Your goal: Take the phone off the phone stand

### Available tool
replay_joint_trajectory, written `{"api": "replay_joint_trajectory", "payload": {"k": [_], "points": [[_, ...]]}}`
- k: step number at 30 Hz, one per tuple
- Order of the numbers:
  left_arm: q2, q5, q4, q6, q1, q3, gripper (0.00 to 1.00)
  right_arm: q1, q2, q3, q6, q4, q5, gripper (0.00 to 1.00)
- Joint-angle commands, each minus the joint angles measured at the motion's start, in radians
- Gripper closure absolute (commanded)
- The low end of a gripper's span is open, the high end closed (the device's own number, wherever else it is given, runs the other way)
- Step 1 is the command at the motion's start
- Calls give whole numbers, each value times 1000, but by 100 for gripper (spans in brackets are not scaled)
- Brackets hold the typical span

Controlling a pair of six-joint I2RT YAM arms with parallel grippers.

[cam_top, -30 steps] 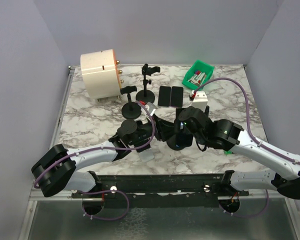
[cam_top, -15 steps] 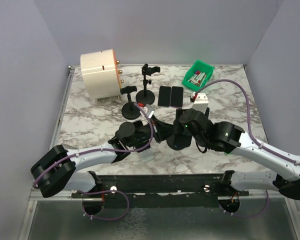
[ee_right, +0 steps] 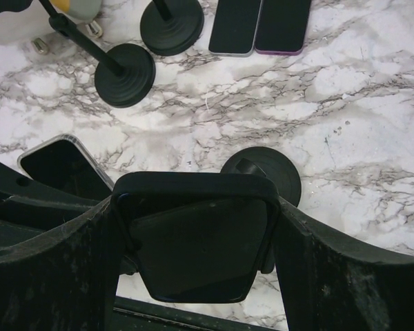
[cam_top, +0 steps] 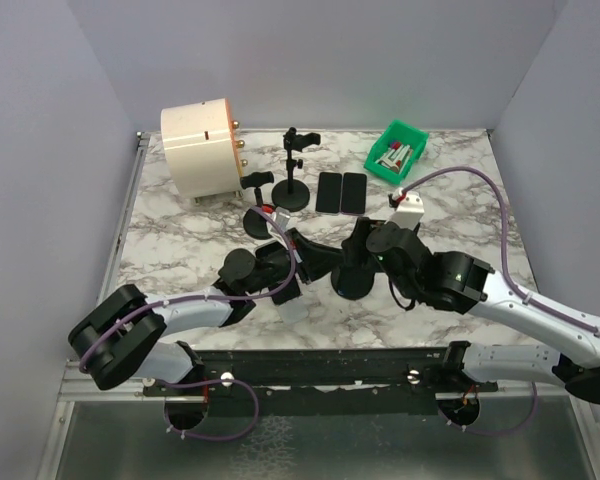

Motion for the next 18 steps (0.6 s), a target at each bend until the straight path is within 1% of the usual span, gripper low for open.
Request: {"api": "replay_joint_trajectory", "payload": {"k": [1,4,9,13,18], "points": [[53,-16,69,-97,70,-71,100,-18,-46,-49,-8,-192,89,100],[74,-19,105,-121,74,-77,100,-19,-60,-58,-8,-167,77,100],[80,-33,110,-139,90,-86,100,-18,-89,-61,3,-152,75,100],[80,-45,91,-145,97,-82,100,-17,-108,-64,14,-154,74,100],[87,-55,70,-144,97,-74,100,-18,-128,-79,5,-118,39,100]]}}
